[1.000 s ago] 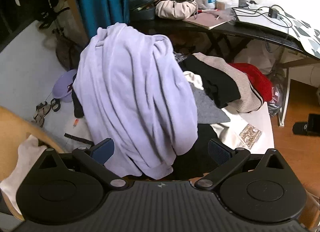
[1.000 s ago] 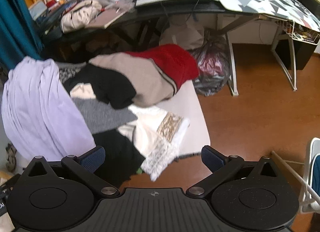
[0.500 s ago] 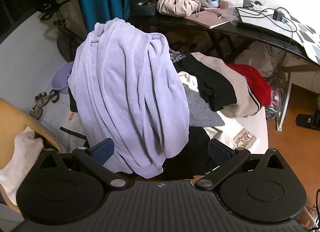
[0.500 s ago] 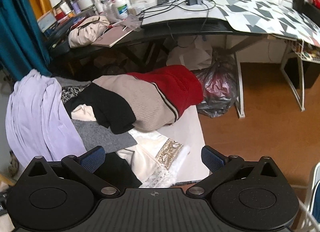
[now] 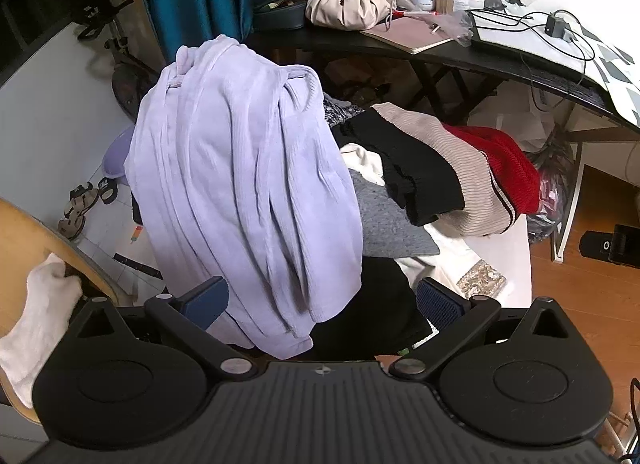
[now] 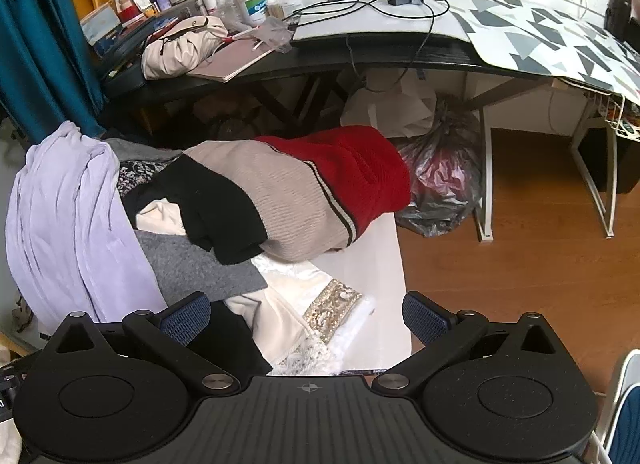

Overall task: Fold clothes
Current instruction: 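Move both tools toward the lavender robe on the clothes pile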

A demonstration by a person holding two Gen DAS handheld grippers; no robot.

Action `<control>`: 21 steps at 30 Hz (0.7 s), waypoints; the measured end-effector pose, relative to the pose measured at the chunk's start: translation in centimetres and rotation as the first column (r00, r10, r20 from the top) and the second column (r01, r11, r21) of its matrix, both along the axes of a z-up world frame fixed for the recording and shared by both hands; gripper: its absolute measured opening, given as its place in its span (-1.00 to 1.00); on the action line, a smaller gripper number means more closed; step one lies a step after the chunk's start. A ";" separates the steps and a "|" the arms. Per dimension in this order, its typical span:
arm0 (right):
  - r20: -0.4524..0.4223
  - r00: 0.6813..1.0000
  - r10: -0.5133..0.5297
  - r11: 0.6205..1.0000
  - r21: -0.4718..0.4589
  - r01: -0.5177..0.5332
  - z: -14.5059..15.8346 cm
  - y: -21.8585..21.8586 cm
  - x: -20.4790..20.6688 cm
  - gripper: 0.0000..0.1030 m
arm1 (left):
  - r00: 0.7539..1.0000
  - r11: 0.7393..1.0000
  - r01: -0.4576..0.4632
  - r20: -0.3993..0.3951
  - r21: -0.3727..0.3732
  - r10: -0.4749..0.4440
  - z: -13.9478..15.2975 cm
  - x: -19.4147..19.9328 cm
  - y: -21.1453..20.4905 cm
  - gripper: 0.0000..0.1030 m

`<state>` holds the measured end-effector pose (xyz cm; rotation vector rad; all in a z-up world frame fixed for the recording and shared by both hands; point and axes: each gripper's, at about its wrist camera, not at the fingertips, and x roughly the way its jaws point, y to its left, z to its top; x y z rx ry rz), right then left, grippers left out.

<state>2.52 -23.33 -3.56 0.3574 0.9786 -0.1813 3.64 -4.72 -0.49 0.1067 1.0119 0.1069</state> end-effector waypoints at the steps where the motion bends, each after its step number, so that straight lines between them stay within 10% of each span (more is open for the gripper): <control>1: 0.000 1.000 -0.002 1.000 -0.002 0.002 -0.1 -0.1 0.2 0.98 | 1.000 1.000 0.001 -0.002 0.000 -0.001 -0.1 0.1 -0.1 0.98; 21: -0.049 0.998 0.040 0.999 -0.026 -0.041 -1.4 -1.9 1.8 0.98 | 0.998 1.000 0.011 -0.064 -0.025 -0.013 -1.3 2.1 -2.6 0.98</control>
